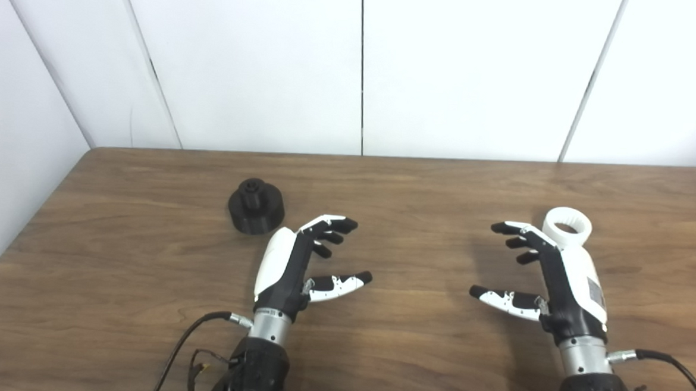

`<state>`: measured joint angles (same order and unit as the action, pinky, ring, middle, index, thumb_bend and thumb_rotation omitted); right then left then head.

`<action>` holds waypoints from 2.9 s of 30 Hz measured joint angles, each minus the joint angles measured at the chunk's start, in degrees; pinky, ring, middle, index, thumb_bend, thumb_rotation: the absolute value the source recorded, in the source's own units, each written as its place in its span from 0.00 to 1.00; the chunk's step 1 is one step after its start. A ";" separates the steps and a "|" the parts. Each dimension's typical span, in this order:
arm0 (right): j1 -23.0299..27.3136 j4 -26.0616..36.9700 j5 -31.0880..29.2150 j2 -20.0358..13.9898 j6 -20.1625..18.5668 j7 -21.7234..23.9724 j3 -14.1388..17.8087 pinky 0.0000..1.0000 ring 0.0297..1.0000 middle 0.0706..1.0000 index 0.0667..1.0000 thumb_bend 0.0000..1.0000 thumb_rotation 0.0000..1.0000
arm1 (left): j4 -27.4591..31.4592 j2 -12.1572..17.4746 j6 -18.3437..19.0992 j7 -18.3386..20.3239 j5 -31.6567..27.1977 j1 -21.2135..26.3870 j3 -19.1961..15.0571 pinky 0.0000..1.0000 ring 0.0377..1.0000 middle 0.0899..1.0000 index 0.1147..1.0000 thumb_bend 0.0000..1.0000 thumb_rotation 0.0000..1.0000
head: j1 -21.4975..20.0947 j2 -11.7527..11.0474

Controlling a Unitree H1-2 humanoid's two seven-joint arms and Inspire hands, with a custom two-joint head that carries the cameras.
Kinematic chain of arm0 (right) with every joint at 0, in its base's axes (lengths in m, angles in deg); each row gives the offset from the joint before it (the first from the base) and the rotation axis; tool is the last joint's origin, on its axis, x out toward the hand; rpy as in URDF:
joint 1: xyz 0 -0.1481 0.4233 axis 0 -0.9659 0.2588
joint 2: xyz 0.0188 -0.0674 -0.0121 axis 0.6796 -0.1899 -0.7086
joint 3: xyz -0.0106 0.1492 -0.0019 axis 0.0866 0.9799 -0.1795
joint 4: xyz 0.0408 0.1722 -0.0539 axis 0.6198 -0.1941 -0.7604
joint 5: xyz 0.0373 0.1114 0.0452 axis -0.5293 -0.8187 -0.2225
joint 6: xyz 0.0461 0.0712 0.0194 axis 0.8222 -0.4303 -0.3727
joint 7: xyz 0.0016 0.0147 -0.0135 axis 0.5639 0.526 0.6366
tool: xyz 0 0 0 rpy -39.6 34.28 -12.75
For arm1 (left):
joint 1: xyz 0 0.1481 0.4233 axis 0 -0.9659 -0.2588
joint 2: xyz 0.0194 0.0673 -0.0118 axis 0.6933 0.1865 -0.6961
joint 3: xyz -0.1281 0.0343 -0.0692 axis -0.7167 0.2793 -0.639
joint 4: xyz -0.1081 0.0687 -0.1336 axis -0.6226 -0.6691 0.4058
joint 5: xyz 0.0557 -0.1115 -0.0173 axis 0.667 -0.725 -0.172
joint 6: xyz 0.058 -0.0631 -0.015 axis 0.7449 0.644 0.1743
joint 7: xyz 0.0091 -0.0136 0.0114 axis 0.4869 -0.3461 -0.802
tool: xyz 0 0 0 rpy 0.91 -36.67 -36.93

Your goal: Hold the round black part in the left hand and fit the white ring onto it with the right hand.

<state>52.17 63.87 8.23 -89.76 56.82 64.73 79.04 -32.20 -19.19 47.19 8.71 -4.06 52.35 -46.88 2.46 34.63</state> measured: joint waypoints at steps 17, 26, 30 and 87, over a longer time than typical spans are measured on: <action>0.01 0.00 0.37 0.09 0.00 0.00 -0.04 0.58 0.69 0.73 0.70 0.73 0.03 | 0.00 -0.03 0.00 0.32 0.13 -0.02 -0.06 0.56 0.66 0.69 0.63 0.72 0.07 | 0.17 0.35; -0.09 -0.14 -2.73 -1.69 0.62 0.08 1.93 0.58 0.69 0.74 0.70 0.73 0.00 | -1.42 -2.04 0.03 -1.56 3.41 0.15 2.45 0.55 0.65 0.68 0.63 0.70 0.11 | 18.61 -3.77; -0.11 -0.60 -4.44 -3.23 0.71 0.10 3.55 0.59 0.69 0.75 0.71 0.73 0.00 | -4.57 -4.01 -0.17 -3.61 5.02 0.79 4.01 0.56 0.66 0.68 0.63 0.69 0.12 | 19.95 -4.22; 0.47 -2.53 -7.26 -4.18 0.57 0.26 3.66 0.57 0.68 0.73 0.70 0.77 0.00 | -1.07 9.41 14.61 -12.11 17.28 4.74 -10.49 1.00 1.00 1.00 0.85 0.99 0.45 | 20.13 -4.31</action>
<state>52.64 61.34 0.97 -93.94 57.40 64.99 82.69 -33.27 -9.78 61.80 -3.40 13.22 57.09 -57.37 22.59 30.32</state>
